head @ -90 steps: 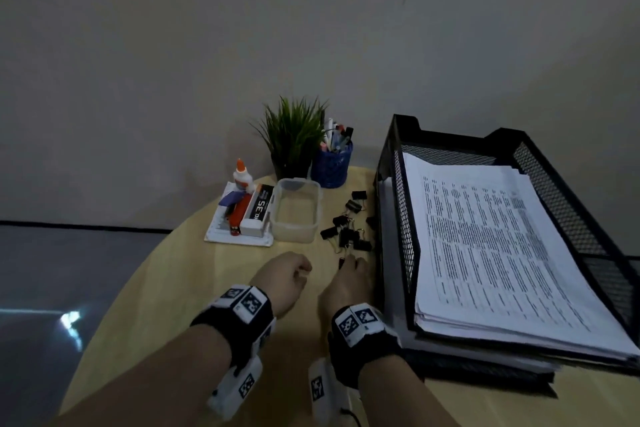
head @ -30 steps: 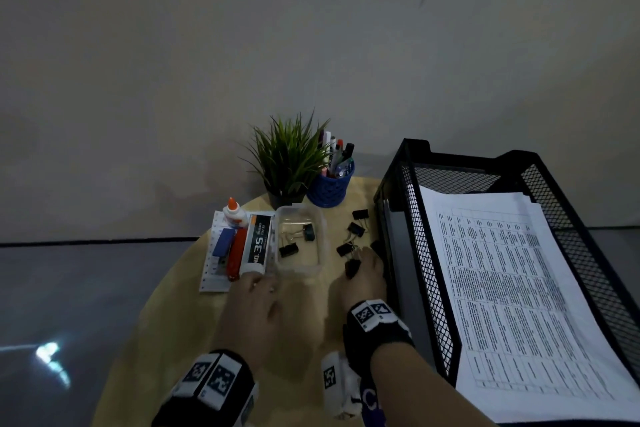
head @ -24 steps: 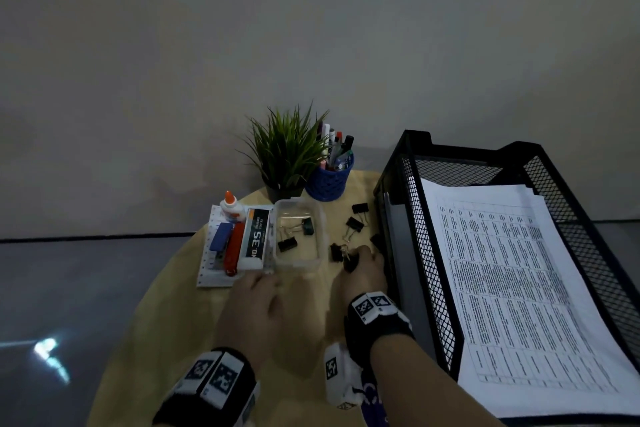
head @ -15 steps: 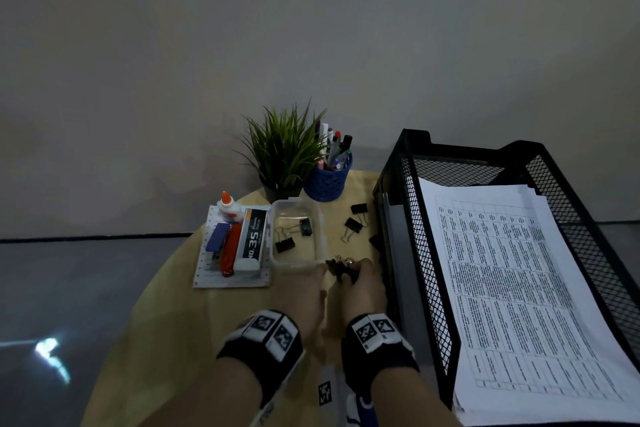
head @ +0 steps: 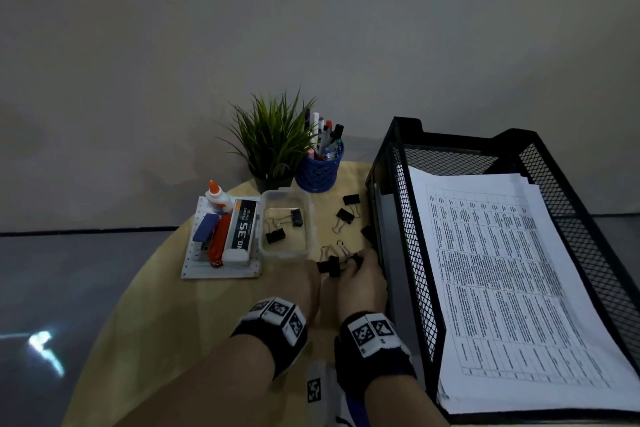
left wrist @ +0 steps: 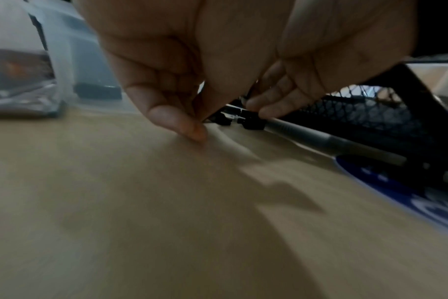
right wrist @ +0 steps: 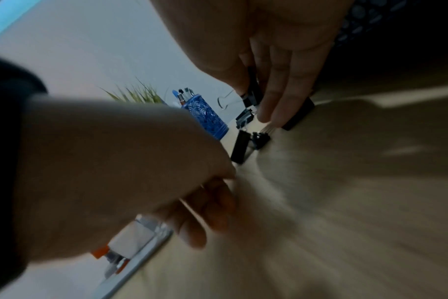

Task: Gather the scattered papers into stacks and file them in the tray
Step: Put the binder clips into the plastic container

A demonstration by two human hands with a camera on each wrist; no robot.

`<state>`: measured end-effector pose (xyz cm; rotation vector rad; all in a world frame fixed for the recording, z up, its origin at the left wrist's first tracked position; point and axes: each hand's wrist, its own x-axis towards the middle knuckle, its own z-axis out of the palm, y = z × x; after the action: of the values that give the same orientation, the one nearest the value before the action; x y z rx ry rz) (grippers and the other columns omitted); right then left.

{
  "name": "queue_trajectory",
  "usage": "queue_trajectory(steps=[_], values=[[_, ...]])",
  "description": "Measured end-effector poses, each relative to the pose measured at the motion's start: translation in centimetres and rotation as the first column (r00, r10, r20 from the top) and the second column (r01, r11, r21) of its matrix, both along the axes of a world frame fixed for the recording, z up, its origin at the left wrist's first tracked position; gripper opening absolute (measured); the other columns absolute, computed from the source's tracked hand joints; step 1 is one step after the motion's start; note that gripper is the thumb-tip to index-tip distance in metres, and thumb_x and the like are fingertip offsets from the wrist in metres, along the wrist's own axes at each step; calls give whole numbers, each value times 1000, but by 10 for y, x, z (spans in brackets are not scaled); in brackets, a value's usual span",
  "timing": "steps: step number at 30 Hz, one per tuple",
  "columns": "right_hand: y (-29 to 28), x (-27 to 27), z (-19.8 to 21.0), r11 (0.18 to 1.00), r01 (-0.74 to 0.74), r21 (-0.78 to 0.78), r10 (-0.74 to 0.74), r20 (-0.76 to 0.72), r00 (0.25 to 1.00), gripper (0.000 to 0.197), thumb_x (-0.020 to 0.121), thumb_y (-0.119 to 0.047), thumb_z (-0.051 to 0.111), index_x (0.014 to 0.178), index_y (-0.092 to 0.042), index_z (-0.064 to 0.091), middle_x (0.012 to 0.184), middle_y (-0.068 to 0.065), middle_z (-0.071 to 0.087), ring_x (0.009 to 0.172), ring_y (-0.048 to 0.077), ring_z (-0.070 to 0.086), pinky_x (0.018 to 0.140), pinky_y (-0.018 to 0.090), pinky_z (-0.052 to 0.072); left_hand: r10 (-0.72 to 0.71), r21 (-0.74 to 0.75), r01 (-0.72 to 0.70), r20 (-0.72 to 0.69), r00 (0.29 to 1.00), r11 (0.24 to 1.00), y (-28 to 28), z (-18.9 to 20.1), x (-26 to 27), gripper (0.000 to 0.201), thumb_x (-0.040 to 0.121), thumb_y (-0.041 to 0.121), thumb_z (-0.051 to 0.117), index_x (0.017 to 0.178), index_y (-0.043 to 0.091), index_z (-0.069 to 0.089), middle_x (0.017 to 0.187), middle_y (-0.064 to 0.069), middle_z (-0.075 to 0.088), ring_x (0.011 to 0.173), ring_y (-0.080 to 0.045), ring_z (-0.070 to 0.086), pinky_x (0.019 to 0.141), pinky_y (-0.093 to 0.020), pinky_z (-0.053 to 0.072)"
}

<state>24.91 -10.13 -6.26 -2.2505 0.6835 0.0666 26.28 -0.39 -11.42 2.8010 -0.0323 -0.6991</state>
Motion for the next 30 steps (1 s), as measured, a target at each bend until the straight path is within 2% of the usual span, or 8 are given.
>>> queue_trajectory(steps=[2, 6, 10, 14, 18, 21, 25, 30], values=[[4, 3, 10, 998, -43, 41, 39, 86, 996, 20, 98, -17, 46, 114, -10, 55, 103, 10, 64, 93, 28, 60, 66, 23, 33, -1, -35, 1, 10, 1000, 999, 4, -4, -5, 34, 91, 30, 50, 121, 16, 55, 118, -6, 60, 103, -27, 61, 90, -38, 50], [19, 23, 26, 966, -240, 100, 221, 166, 961, 15, 94, -24, 54, 106, -16, 60, 88, -6, 56, 85, 15, 55, 71, 25, 42, -47, -64, 51, 70, 996, 997, 13, 8, -5, 10, 85, 28, 54, 93, 23, 55, 92, 1, 65, 77, -15, 62, 67, -27, 51], [23, 35, 24, 950, -250, 188, 242, 68, 968, 31, 95, -26, 53, 125, -19, 52, 112, -2, 60, 104, 17, 58, 85, 29, 47, -59, -146, 83, 163, 985, 986, 17, 4, -2, 25, 83, 30, 51, 108, 29, 47, 92, 3, 66, 70, -10, 60, 68, -29, 55], [5, 19, 6, 966, -248, -74, 233, -168, 958, 42, 92, -15, 53, 132, -10, 42, 133, 12, 46, 121, 30, 48, 94, 33, 42, -235, -92, 250, 153, 960, 964, 14, 15, 0, 37, 94, 30, 43, 131, 27, 39, 109, -6, 65, 88, -22, 61, 78, -30, 47], [-3, 1, -15, 902, -383, -198, 325, -270, 906, 35, 95, -12, 41, 130, -9, 43, 139, 12, 39, 127, 27, 38, 103, 30, 33, -265, -42, 268, 57, 962, 963, 13, 26, 2, 25, 96, 32, 39, 116, 17, 43, 107, -13, 63, 92, -29, 60, 75, -34, 45], [-5, -2, -21, 910, -381, -163, 322, -302, 897, 37, 95, -13, 42, 131, -11, 46, 138, 14, 39, 128, 28, 37, 106, 31, 33, -262, -96, 261, 7, 965, 961, 14, 41, -5, 20, 97, 32, 38, 113, 21, 42, 105, -9, 61, 91, -27, 60, 75, -32, 46], [-4, -3, -26, 918, -372, -139, 311, -330, 891, 36, 90, -16, 52, 125, -10, 48, 128, 16, 45, 117, 30, 48, 96, 29, 42, -273, -101, 291, 156, 949, 951, 14, 64, -17, 25, 96, 30, 39, 119, 22, 45, 99, -5, 65, 85, -23, 63, 77, -36, 53], [0, -4, -16, 896, -402, -188, 334, -310, 890, 31, 90, -10, 47, 121, -9, 48, 124, 11, 49, 114, 26, 51, 94, 29, 43, 115, -249, -31, 329, 937, 968, 42, 93, -11, 24, 98, 33, 39, 121, 26, 41, 94, 2, 66, 77, -14, 60, 66, -27, 47]])
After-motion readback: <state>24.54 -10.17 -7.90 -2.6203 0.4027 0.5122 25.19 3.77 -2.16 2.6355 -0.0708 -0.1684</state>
